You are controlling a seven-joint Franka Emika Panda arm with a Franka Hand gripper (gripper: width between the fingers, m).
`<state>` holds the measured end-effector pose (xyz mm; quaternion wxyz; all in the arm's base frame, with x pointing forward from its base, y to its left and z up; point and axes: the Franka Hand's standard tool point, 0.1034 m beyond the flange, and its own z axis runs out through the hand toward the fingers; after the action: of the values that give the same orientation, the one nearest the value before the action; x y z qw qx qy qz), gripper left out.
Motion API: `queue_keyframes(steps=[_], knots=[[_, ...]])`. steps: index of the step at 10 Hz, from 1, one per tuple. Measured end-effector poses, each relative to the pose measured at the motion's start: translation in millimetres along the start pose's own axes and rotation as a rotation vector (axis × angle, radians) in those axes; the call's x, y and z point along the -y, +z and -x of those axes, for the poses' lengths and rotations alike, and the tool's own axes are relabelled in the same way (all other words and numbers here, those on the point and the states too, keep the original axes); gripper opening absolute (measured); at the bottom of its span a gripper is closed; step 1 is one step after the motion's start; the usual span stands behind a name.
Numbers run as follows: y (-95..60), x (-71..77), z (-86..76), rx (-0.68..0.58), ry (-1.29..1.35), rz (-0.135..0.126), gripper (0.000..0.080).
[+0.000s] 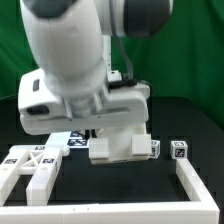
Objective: Assemble chair
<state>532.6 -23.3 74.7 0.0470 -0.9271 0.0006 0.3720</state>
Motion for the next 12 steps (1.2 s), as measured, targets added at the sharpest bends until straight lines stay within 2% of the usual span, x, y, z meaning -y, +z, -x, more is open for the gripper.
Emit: queue_keyframes(steps=[2, 5, 7, 9, 12], knots=[[8.2, -2.3, -5.8, 0.108, 0.006, 0.021, 0.0032], [12.9, -3.9, -12.3, 0.111, 0.014, 0.029, 0.0032], [32.4, -8.9, -6.2, 0.250, 0.103, 0.048, 0.0032], [28.6, -11.9, -11.5, 0.305, 0.106, 0.056, 0.0032], [32.1, -14.8, -14.0, 0.307, 0.107, 0.050, 0.0032]])
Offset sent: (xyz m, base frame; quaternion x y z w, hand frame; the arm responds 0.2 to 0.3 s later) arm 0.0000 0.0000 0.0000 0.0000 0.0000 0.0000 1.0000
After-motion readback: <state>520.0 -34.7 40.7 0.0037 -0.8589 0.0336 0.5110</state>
